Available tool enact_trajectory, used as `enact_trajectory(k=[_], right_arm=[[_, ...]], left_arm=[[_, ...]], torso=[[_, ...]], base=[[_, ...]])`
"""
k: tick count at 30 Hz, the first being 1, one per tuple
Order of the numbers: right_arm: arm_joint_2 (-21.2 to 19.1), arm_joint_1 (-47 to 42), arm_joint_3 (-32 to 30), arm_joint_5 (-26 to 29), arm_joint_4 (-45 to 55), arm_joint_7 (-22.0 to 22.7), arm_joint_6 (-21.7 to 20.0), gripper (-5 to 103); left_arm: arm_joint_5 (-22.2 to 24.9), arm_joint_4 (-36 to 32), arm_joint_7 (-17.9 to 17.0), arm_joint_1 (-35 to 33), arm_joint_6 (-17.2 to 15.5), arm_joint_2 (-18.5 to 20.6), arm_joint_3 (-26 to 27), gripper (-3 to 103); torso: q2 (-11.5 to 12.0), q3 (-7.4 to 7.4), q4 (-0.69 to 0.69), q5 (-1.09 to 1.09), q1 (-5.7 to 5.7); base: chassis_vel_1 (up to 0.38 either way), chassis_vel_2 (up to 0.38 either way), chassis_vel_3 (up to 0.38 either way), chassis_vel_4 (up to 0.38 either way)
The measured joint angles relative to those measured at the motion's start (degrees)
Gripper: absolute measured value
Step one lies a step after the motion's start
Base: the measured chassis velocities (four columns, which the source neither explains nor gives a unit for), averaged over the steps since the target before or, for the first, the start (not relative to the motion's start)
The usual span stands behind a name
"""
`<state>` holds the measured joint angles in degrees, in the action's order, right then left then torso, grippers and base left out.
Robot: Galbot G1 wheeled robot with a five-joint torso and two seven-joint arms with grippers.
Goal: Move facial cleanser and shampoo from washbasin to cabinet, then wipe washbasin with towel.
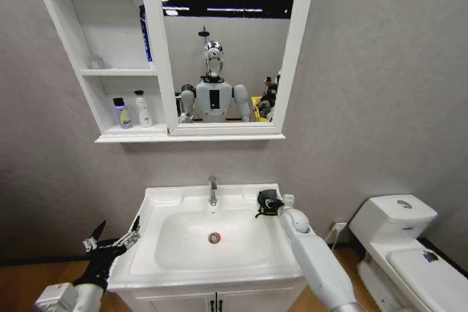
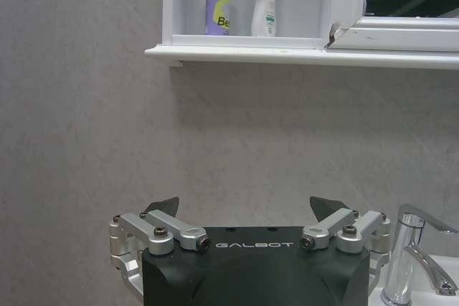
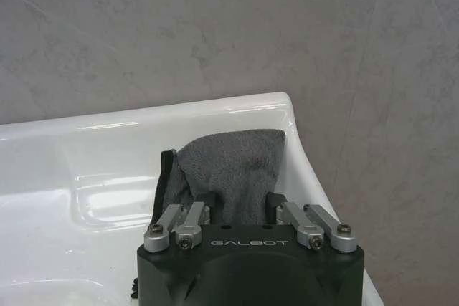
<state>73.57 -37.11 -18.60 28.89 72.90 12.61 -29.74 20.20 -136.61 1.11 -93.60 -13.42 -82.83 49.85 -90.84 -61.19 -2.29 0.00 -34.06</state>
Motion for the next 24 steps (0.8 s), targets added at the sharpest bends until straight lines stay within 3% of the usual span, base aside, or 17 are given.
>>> enact_trajectory(k=[3,6,9,11,17,24], right_arm=[[0.0,-0.1,-0.1,0.1,0.0,0.0,0.0,33],[0.0,-0.5,-0.1,1.0,0.9,0.1,0.0,17],[0.0,-0.7,-0.1,1.3,1.6,0.3,0.0,12],[-0.3,-3.4,0.7,2.8,8.0,1.6,-0.5,2],[0.3,-11.9,2.7,2.4,20.0,4.2,-1.5,2],[1.4,-17.0,4.0,0.9,23.0,5.7,-2.1,2]], left_arm=[[0.0,0.0,0.0,0.0,0.0,0.0,0.0,100],[0.0,0.0,0.0,0.0,0.0,0.0,0.0,100],[0.0,0.0,0.0,0.0,0.0,0.0,0.0,100],[0.0,0.0,0.0,0.0,0.0,0.0,0.0,100],[0.0,0.0,0.0,0.0,0.0,0.0,0.0,100],[0.0,0.0,0.0,0.0,0.0,0.0,0.0,100]], torso=[[0.0,0.0,0.0,0.0,0.0],[0.0,0.0,0.0,0.0,0.0],[0.0,0.0,0.0,0.0,0.0],[0.0,0.0,0.0,0.0,0.0],[0.0,0.01,-0.01,-0.01,0.0],[0.0,0.01,0.0,0.0,0.0]], base=[[0.0,0.0,0.0,0.0],[0.0,0.0,0.0,0.0],[0.0,0.0,0.0,0.0],[0.0,0.0,0.0,0.0],[0.0,0.0,0.0,0.0],[0.0,0.0,0.0,0.0]])
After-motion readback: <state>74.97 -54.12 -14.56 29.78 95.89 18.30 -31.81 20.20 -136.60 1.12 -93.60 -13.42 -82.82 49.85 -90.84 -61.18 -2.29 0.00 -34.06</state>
